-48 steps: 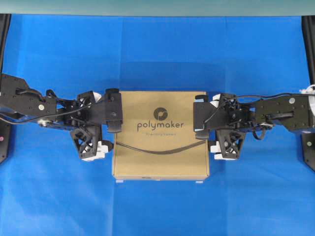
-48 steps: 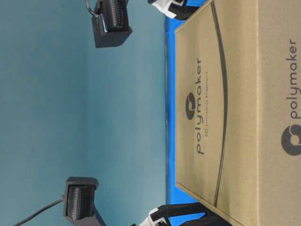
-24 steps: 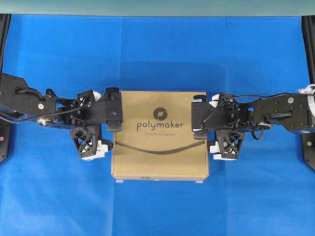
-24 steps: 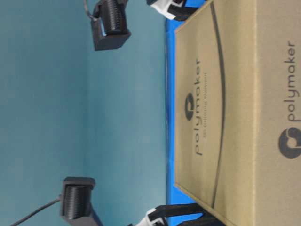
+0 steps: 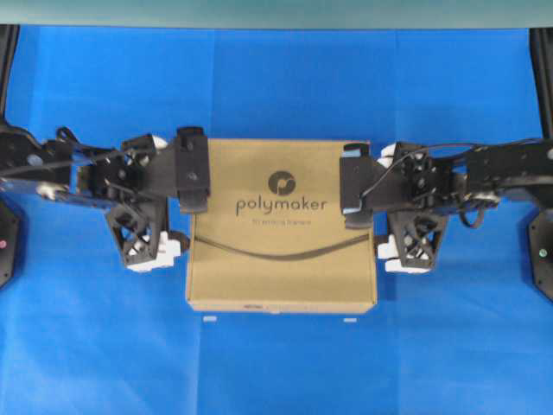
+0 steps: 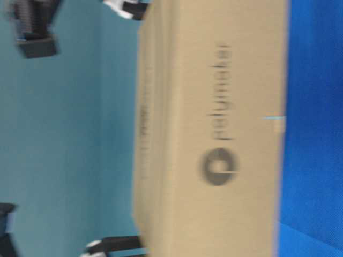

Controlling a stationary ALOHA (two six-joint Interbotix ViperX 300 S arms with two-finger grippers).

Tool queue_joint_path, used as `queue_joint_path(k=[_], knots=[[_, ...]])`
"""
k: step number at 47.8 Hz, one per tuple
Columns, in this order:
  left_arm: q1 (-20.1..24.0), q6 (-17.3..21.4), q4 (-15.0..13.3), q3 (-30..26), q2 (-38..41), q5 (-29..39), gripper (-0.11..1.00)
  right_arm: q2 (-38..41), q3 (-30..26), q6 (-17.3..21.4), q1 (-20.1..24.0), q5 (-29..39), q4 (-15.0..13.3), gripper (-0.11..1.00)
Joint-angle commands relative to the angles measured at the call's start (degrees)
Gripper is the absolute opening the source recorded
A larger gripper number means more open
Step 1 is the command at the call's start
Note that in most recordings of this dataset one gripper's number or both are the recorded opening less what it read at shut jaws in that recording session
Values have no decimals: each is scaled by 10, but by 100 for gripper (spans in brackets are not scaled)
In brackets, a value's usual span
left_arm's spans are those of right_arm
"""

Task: Lift up the cardboard box by clamping it between your arms.
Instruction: 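Lift the clamped box upward with both arms together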

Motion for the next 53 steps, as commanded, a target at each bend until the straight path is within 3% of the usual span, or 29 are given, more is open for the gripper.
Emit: queue_joint_path(k=[1, 31, 39, 53], knots=[[5, -4, -3, -58, -25, 33, 89, -33, -47, 10, 3, 27, 6, 100], [20, -4, -3, -306, -24, 264, 89, -60, -261, 11, -5, 288, 19, 100], [18, -4, -3, -337, -21, 299, 89, -58, -300, 10, -5, 315, 17, 100], [19, -4, -3, -345, -15, 309, 89, -57, -304, 10, -8, 323, 16, 100]])
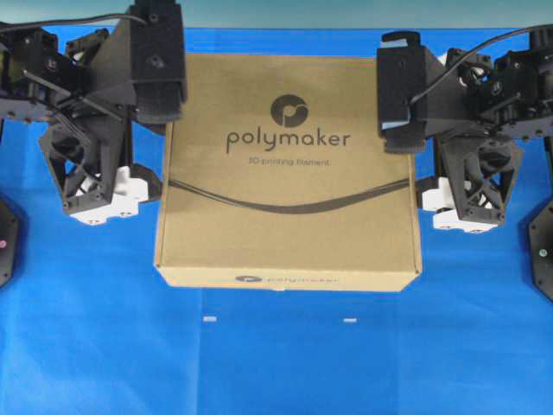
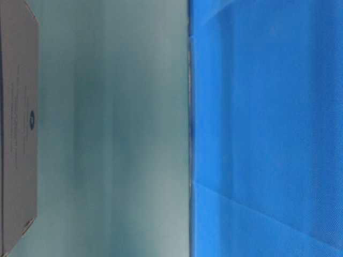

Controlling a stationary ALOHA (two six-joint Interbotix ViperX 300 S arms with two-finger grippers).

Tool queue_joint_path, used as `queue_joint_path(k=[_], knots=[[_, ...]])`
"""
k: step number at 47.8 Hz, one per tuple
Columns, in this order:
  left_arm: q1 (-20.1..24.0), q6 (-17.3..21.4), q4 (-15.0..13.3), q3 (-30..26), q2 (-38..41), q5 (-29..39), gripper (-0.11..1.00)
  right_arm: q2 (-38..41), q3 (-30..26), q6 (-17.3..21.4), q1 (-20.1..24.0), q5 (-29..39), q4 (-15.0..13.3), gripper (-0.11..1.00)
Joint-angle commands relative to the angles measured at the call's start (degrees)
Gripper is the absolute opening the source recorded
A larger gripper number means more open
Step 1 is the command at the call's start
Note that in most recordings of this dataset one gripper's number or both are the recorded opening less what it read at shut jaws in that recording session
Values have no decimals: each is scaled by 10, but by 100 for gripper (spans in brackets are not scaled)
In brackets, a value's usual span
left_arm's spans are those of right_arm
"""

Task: Lift up the cardboard box by clamping it between your arms.
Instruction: 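Lift the clamped box upward with both arms together, then lower the clamped box back down onto the table with both arms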

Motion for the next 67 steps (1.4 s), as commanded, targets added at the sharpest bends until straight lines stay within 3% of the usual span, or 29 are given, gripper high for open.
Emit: queue_joint_path(k=[1, 18, 30, 54, 67], knots=[[11, -10, 2, -33, 12, -19, 89, 10, -25, 11, 3, -18, 5, 100], [12, -9, 4, -30, 12, -19, 89, 9, -19, 9, -4, -16, 4, 100], [12, -9, 4, -4, 19, -40, 89, 4, 22, 6, -4, -33, 4, 100], [12, 13, 4, 135, 24, -194, 89, 6, 176, -11, -9, -207, -7, 100], [11, 12, 2, 193, 56, -234, 88, 33, 221, -13, -7, -276, -8, 100]])
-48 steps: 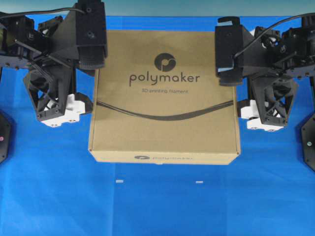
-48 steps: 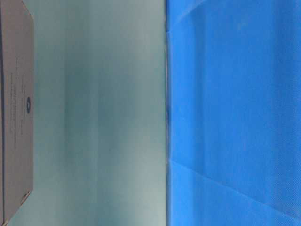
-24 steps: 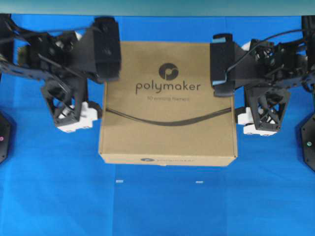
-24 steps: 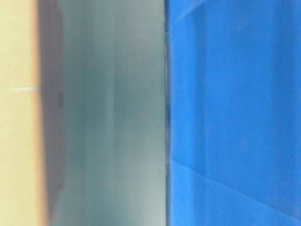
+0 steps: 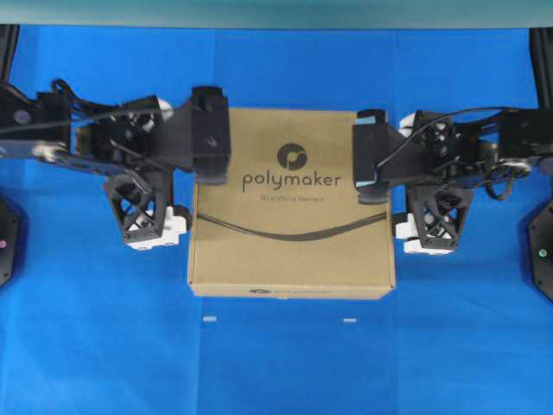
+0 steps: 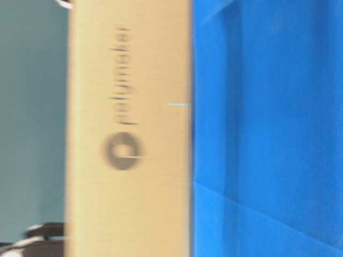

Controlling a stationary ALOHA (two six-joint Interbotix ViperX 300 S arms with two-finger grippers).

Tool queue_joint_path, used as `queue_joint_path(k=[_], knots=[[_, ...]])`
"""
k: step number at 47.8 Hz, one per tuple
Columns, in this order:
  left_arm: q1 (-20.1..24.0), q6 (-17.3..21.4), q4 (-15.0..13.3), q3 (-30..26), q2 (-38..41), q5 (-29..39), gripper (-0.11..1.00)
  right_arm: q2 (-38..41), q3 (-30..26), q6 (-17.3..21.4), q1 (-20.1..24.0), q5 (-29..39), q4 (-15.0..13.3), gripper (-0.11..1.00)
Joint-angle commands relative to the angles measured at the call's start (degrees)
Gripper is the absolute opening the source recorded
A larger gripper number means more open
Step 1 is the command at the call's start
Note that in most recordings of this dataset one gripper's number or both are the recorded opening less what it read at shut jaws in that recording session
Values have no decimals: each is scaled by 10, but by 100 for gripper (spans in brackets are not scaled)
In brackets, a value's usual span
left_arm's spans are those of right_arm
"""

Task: Lift up the cardboard box by clamping it between your arms.
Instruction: 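Lower the clamped box back down onto the table with both arms, then release the box by moving both grippers outward away from its sides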

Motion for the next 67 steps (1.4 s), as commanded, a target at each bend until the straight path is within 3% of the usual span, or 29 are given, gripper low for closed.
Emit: queue_joint_path(k=[1, 20, 43, 67], knots=[[5, -8, -2, 4, 12, -51, 88, 8, -7, 4, 5, -45, 4, 100], [5, -11, -4, 55, 60, -128, 88, 78, 40, 0, 12, -137, 4, 100], [7, -30, -4, 138, 76, -235, 88, 145, 55, 0, 29, -183, 5, 100], [-4, -49, -4, 146, 121, -266, 88, 182, 62, 5, 40, -207, 10, 100]])
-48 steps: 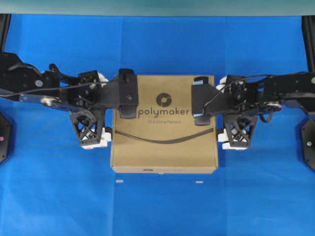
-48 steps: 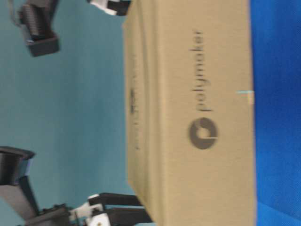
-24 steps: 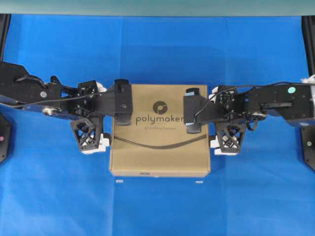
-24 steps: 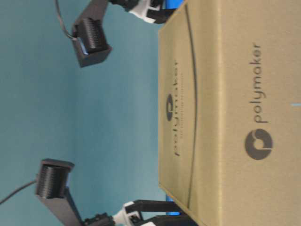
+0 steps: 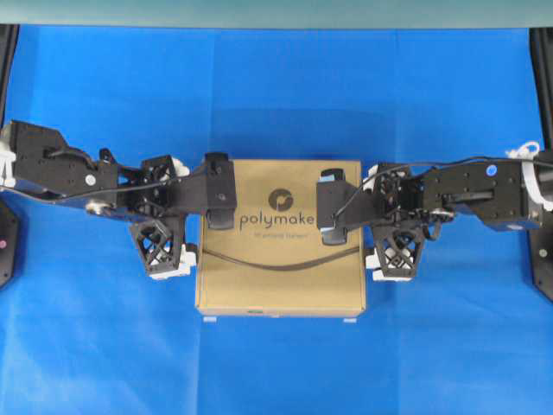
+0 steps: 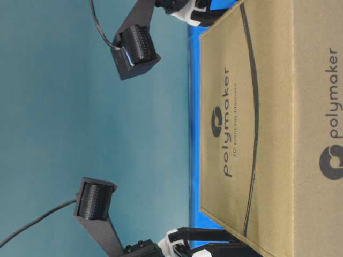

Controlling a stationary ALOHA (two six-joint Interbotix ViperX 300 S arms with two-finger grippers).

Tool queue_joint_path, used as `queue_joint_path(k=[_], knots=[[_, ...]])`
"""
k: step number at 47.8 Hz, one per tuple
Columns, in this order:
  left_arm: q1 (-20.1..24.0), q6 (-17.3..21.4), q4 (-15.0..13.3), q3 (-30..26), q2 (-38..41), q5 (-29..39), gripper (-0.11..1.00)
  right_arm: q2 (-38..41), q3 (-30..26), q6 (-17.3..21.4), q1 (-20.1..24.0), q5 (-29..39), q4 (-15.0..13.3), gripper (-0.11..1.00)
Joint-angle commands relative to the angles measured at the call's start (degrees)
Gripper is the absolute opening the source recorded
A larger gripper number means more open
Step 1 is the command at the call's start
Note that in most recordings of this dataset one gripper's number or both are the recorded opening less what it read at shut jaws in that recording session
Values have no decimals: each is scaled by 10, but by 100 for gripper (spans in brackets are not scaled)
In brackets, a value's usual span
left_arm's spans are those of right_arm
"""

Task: Lift up the cardboard box by clamping it between your arms.
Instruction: 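Release the box by moving both grippers outward away from its sides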

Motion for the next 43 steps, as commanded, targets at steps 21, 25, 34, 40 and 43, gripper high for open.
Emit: queue_joint_path(k=[21, 25, 34, 40, 43], knots=[[11, -20, -1, 11, -2, -33, 88, -19, 17, 7, 17, -30, 9, 100], [9, -20, -1, 18, -7, -33, 88, -30, 26, 7, 16, -41, 10, 100], [6, -21, -3, 40, -31, -33, 88, -46, 47, 9, 14, -52, 11, 100], [6, -21, -1, 51, -47, -30, 88, -61, 63, 18, 8, -62, 11, 100], [6, -21, -1, 59, -58, -27, 88, -70, 73, 23, 5, -63, 11, 100]])
